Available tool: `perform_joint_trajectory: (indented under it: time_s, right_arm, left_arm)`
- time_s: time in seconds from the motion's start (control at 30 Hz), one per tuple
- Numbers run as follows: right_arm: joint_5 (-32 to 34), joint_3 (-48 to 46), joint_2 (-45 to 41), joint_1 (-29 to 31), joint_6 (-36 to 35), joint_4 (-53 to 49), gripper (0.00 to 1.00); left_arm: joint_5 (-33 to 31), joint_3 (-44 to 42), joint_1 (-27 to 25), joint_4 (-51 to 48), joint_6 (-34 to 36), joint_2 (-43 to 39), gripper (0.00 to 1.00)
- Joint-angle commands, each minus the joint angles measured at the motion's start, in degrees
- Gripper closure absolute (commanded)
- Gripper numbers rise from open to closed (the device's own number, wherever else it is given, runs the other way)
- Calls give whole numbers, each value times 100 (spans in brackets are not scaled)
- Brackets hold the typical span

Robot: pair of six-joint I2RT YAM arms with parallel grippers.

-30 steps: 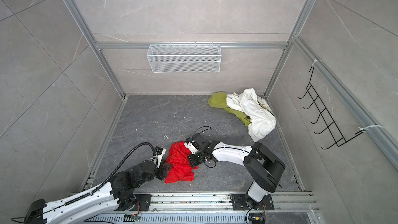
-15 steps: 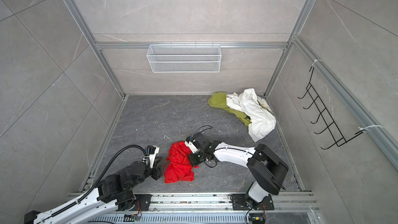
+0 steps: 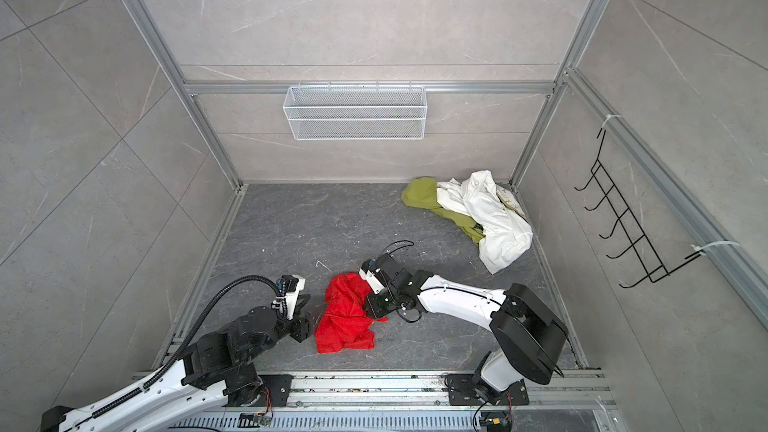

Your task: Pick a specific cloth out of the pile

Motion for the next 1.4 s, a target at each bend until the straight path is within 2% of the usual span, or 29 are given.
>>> perform_joint_trajectory:
  time_s: [0.0,0.17,0.23,0.3,0.33,0.4,0.47,0.5,0.53,0.57,0.6,0.63,0.67,0.7,0.73,0.77,0.83,0.9,1.0,1.07,1.1,1.13,1.17,1.2,1.27,1.3,1.33,1.37]
  right_arm:
    - [104,152,-189,-22,-11,-193,65]
    - [109,183,-361,-27,4,-247,57]
    - [129,211,-503,-19,35,-297,48]
    - [397,333,-760,-26,58,-460,36]
    - [781,399,-967,-21,80,-561,30]
    - [2186,436,-1479,-17,211,-720,15]
    - [3754,64,-2102,-27,164,-328,5]
    - [4162,-237,-2390,-34,-192,157,5]
    - [4556,-668,-2700,-29,-902,862,5]
    - [4809,-1093,-2972,-29,-1627,1582,4]
    - [5030,-1425,-3124,-36,-2289,2184,4]
    - [5363,-1759,-3213,-41,-3081,2735,5]
    - [5773,-2038,-3222,-112,-3635,3238,0]
    - [5901,-2210,-3176,-319,-3910,3575,0]
    - [5789,-2310,-3123,-682,-3997,3536,0]
    - [5635,-2466,-3067,-1114,-3809,3576,0]
    - [5108,-2797,-2998,-1991,-3226,3768,0]
    - [4474,-3232,-2787,-2638,-2966,4450,0]
    - [3941,-3816,-2222,-3145,-2848,5889,0]
    - [3956,-4097,-1704,-3331,-2829,7170,0]
    - [3871,-4167,-1527,-3380,-2874,7534,0]
    - [3767,-4160,-1309,-3525,-2793,7820,0]
    - [3612,-4137,-1118,-3742,-2518,7960,0]
    - [3185,-4128,-794,-4051,-2310,8183,0]
    - [2941,-4058,-100,-4315,-2145,8825,0]
    - [2827,-3951,147,-4361,-2150,8880,1]
    - [2692,-3702,125,-4381,-2170,8462,0]
    - [2696,-3178,-77,-4410,-2094,7032,1]
  left_arm:
    - [-165,242,-19,139,253,21,38]
    - [-158,356,-19,199,379,169,37]
    - [-204,436,-19,165,406,216,35]
    - [-454,507,-19,93,345,234,27]
    - [-687,556,-19,30,289,234,18]
    - [-1420,698,-13,-160,138,334,3]
    - [-2531,1097,-10,-724,-20,766,0]
    - [-2939,1201,22,-838,194,1035,1]
    - [-3381,1231,101,-765,671,1347,1]
    - [-3655,1191,321,-519,1121,1619,1]
    - [-3644,1060,746,-60,1519,1789,1]
    - [-3225,867,1451,482,1822,1894,2]
    - [-2561,635,2262,1020,1946,1957,2]
    - [-1977,434,3001,1524,2046,2042,3]
    - [-1331,195,3639,2082,2356,2203,4]
    - [-1032,-37,4035,2787,2735,2511,4]
    - [-431,-81,4693,3423,3137,3278,5]
    - [5,-87,5212,4008,3092,4010,6]
    - [454,143,5366,4599,3266,4790,9]
    - [465,329,5396,4780,3118,5179,7]
    - [335,316,5426,5093,2913,5386,0]
    - [208,158,5430,5602,2686,5566,0]
    - [375,73,5434,5842,2712,5679,0]
    - [342,51,5443,6082,2755,5801,0]
    - [654,19,5743,6090,2498,5814,0]
    - [937,-101,6008,6382,2307,5919,0]
    - [1227,-188,6210,6583,2151,6010,0]
    - [1334,-225,6273,6731,2145,6108,0]
